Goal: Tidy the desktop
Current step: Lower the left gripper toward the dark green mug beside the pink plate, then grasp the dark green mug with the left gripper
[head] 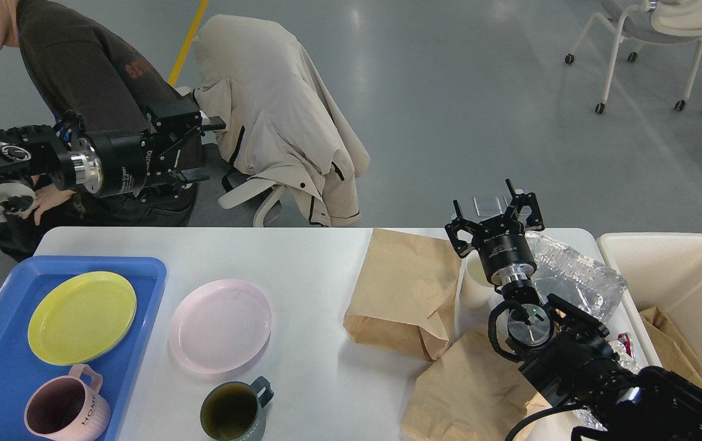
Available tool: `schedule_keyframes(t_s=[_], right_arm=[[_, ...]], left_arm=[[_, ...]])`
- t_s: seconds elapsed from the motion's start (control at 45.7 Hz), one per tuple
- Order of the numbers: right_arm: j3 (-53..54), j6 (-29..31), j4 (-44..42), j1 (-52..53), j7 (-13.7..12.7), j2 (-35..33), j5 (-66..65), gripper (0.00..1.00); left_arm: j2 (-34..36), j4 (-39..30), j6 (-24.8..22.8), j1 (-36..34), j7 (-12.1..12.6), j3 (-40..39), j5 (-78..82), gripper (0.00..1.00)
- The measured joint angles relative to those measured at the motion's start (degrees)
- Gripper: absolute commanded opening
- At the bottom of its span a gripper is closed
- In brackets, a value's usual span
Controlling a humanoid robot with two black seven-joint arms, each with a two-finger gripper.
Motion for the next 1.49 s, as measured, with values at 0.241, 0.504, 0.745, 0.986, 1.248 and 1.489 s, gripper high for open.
schedule_keyframes(t_s=[0.241, 0.504, 0.745, 0.986, 1.248, 1.489], right_arm=[[0.0, -0.06, 0.0, 0.0, 0.0, 0.0, 0.0, 1.0], [0.0, -0.14, -0.04, 0.0, 0.0, -0.05, 0.0, 1.0], [0.0, -0.15, -0.05, 0.0, 0.0, -0.08, -0.01, 1.0], [0.0, -0.15, 0.01, 0.0, 0.0, -0.04, -0.01, 1.0], [0.01, 0.02, 0.01, 0.04, 0.0, 0.01, -0.01, 1.0], [0.02, 0.03, 0.01, 0.04, 0.0, 0.01, 0.0, 1.0]], left_arm=[[-5.88, -15.98, -0.97, -37.07, -3.17, 36.0, 3.18, 1.0], [-16.35, -28.39, -1.4, -50.38, -9.58, 51.04, 18.9, 1.0], [-21.98, -30.87, 0.27, -45.14, -9.37, 51.77, 28.27, 1.0], [-29.77, -30.83, 19.65, -21.48, -4.86, 47.94, 31.95, 0.95], [-32.5, -27.99, 33.06, -5.6, 5.63, 43.46, 32.63, 0.74], [-33.63, -23.67, 33.58, -1.13, 7.95, 40.87, 32.82, 0.54]])
